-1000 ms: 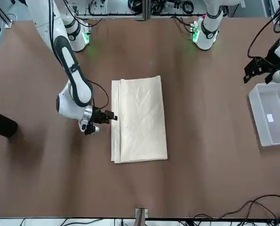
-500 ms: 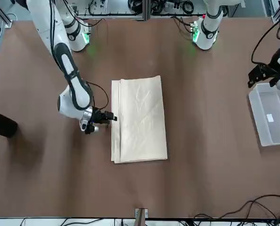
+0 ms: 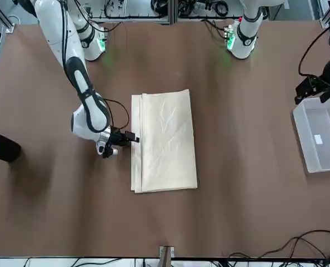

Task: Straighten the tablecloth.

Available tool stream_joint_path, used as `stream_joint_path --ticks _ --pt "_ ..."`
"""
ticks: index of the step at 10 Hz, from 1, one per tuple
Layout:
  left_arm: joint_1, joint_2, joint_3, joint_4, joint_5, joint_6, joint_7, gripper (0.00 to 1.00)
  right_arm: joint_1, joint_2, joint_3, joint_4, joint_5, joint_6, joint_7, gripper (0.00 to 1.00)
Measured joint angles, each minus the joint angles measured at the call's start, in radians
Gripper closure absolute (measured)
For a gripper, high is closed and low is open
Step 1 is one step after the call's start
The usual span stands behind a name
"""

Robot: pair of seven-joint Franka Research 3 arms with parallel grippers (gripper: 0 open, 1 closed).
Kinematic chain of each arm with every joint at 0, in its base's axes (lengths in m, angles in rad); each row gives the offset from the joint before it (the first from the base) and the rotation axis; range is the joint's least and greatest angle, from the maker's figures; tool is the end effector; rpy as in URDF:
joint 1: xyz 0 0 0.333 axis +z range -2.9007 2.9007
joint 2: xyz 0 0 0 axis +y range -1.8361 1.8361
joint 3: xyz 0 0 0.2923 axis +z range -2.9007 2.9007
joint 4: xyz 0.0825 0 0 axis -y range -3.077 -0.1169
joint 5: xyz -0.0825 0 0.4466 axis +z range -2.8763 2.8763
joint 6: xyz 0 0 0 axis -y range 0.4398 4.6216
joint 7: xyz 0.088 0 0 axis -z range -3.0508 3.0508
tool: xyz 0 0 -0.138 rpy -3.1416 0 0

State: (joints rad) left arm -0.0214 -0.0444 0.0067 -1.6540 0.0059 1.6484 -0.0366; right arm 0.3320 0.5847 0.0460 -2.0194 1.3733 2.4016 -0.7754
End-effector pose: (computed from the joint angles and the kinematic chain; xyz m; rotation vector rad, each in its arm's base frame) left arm 0.6121 -0.0082 0.5593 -3.1362 -0.0338 -0.0611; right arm 0.5538 0.2523 0.0496 -2.3252 0.0312 0.0119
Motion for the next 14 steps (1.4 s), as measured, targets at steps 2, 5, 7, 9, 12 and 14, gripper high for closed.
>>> stream_joint_path --ticks 2,5,7,9,12,14 --pt "0.000 0.010 0.000 0.004 0.000 0.001 0.000 0.00 0.018 0.004 0.001 0.007 0.019 0.000 -0.002 0.06" --pt "0.000 0.010 0.001 0.011 0.000 0.001 0.000 0.00 0.056 0.031 0.002 0.030 0.046 0.022 -0.002 0.07" --pt "0.000 0.010 0.001 0.013 0.000 0.001 -0.001 0.00 0.080 0.038 0.002 0.038 0.056 0.047 -0.003 0.16" --pt "0.001 0.010 0.001 0.014 0.000 0.001 -0.001 0.00 0.085 0.044 0.002 0.043 0.057 0.052 -0.005 0.50" --pt "0.001 0.010 0.001 0.014 0.000 0.001 -0.001 0.00 0.085 0.049 0.001 0.048 0.057 0.051 -0.033 0.96" --pt "0.001 0.010 0.001 0.014 0.000 0.001 -0.001 0.00 0.084 0.049 0.000 0.049 0.057 0.051 -0.048 0.96"
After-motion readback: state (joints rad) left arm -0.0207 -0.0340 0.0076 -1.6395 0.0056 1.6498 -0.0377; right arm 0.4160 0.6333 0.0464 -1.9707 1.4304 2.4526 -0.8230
